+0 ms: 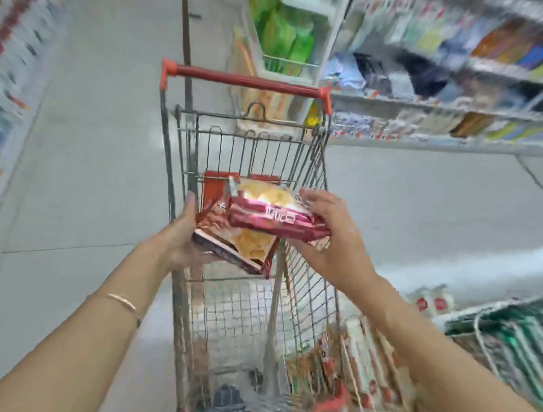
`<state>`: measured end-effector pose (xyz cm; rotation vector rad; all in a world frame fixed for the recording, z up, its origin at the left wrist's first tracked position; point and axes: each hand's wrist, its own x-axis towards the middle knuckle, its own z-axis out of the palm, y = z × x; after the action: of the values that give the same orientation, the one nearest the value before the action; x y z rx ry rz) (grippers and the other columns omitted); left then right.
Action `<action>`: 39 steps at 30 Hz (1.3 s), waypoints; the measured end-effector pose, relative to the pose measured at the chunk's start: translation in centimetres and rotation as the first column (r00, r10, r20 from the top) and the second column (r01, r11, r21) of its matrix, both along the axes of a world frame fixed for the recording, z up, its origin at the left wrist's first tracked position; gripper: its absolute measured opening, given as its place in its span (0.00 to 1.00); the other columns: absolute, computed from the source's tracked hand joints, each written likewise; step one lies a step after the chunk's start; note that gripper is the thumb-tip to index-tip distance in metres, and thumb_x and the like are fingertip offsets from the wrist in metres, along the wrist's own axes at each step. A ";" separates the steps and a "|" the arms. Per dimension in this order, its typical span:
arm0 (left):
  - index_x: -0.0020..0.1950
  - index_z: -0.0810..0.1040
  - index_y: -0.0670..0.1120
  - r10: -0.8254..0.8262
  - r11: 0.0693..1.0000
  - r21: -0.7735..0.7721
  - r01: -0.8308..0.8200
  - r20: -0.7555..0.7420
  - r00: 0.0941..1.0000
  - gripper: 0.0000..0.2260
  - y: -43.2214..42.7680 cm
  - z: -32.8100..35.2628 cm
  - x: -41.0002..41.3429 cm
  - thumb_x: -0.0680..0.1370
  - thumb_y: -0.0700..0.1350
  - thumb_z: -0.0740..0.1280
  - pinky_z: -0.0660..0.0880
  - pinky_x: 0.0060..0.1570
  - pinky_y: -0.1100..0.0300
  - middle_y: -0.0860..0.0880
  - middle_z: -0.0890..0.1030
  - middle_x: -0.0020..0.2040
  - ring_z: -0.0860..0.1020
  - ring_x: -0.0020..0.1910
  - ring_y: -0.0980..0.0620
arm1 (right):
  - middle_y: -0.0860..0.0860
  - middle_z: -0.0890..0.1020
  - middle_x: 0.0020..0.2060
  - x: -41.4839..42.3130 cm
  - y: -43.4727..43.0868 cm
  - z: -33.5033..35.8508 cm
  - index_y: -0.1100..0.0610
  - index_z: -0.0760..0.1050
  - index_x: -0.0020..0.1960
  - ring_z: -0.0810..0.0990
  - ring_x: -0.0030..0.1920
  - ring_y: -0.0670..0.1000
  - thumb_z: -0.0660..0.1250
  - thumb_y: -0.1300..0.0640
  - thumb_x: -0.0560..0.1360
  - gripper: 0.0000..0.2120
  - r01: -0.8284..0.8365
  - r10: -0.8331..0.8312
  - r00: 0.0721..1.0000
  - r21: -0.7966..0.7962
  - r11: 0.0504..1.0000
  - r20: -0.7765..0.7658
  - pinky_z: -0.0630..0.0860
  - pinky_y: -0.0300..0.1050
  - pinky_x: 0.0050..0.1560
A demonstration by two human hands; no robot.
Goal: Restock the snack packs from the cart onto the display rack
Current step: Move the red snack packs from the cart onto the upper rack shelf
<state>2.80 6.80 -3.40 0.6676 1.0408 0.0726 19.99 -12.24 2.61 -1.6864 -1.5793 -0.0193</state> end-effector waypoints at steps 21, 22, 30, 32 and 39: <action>0.62 0.81 0.45 -0.641 0.739 0.568 0.362 0.427 0.638 0.43 -9.9 17.9 -2.1 0.50 0.61 0.84 0.79 0.47 0.52 0.49 0.85 0.44 0.83 0.41 0.51 | 0.58 0.76 0.69 -8.8 -11.6 16.4 0.56 0.70 0.73 0.75 0.66 0.61 0.57 0.28 0.75 0.38 0.435 -0.485 0.079 -0.407 0.803 -0.871 0.69 0.60 0.59; 0.63 0.79 0.44 -0.668 0.700 0.634 0.328 0.418 0.616 0.45 -10.8 19.3 -1.6 0.51 0.62 0.84 0.79 0.42 0.55 0.50 0.85 0.41 0.83 0.39 0.52 | 0.58 0.80 0.64 -9.2 -12.7 17.5 0.57 0.76 0.67 0.77 0.64 0.61 0.55 0.24 0.72 0.42 0.386 -0.407 0.033 -0.364 0.848 -0.913 0.71 0.61 0.60; 0.53 0.79 0.55 -0.805 0.322 0.941 0.106 0.213 0.554 0.10 -20.7 27.6 3.0 0.75 0.55 0.73 0.75 0.43 0.65 0.57 0.85 0.45 0.84 0.43 0.60 | 0.52 0.87 0.47 -11.5 -23.6 25.5 0.58 0.79 0.55 0.86 0.45 0.50 0.68 0.50 0.75 0.14 0.447 -0.310 0.269 -0.167 0.879 -0.912 0.83 0.44 0.50; 0.53 0.80 0.57 -0.837 0.261 0.963 0.068 0.191 0.513 0.15 -23.7 28.7 4.1 0.71 0.61 0.73 0.77 0.45 0.62 0.58 0.86 0.44 0.84 0.43 0.59 | 0.57 0.84 0.56 -11.5 -27.2 27.0 0.64 0.76 0.63 0.83 0.54 0.57 0.72 0.55 0.73 0.21 0.477 -0.345 0.339 -0.156 0.865 -0.875 0.80 0.52 0.59; 0.65 0.71 0.66 -0.923 0.109 0.991 -0.082 0.132 0.360 0.30 -36.6 33.9 9.2 0.66 0.75 0.65 0.76 0.59 0.47 0.61 0.82 0.56 0.82 0.53 0.54 | 0.60 0.84 0.54 -11.7 -39.4 31.1 0.63 0.79 0.56 0.84 0.51 0.57 0.69 0.59 0.79 0.09 0.703 -0.485 0.381 -0.094 0.705 -0.787 0.82 0.50 0.54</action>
<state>12.05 -29.75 30.53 1.9165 -0.4711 0.3554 8.25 -51.66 33.74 -1.6297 -0.2248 0.1108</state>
